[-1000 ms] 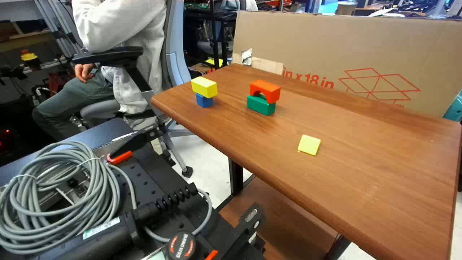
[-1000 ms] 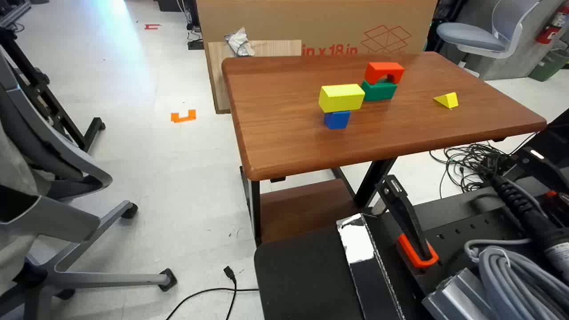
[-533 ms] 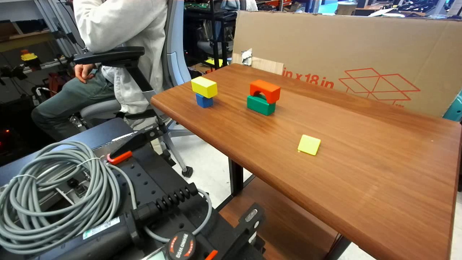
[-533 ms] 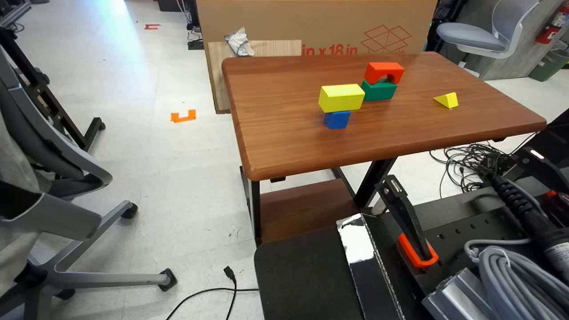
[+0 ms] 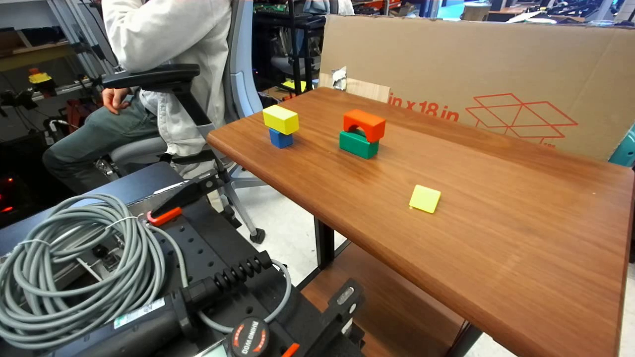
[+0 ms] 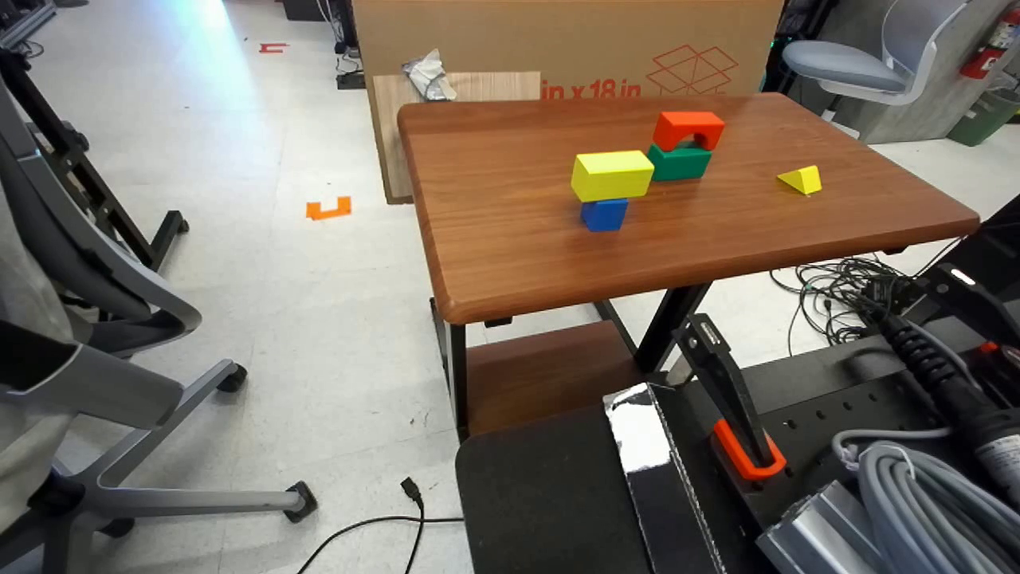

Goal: Place the orange block on top of the stack on the left, place the green block on top of the orange block

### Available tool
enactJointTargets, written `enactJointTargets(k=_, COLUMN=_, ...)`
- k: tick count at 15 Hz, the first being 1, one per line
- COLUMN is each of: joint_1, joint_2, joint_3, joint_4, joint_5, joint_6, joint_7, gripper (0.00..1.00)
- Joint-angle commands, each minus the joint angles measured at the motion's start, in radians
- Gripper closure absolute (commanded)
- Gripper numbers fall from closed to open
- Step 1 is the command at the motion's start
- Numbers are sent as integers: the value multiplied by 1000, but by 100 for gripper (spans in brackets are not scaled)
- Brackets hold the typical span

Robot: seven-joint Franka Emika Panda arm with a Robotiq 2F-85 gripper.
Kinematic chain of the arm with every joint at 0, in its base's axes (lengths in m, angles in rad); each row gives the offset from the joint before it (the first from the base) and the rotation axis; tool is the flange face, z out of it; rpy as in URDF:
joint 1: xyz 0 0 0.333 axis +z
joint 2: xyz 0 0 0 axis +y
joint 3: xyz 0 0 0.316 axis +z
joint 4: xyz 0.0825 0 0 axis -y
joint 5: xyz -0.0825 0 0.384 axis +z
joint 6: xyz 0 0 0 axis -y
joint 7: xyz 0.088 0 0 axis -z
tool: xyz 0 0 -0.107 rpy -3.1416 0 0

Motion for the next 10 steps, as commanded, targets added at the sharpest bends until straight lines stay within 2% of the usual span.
enactJointTargets(k=1, joint_1=1, joint_2=0, joint_3=0, joint_4=3, joint_5=0, joint_6=-3, joint_7=1, gripper=0)
enactJointTargets(k=7, joint_1=1, joint_2=0, joint_3=0, joint_4=3, joint_5=0, joint_6=-3, joint_7=1, gripper=0)
enactJointTargets(k=10, joint_1=5, joint_2=41, joint_3=2, joint_4=2, joint_5=-7, joint_6=33, joint_7=-8, gripper=0)
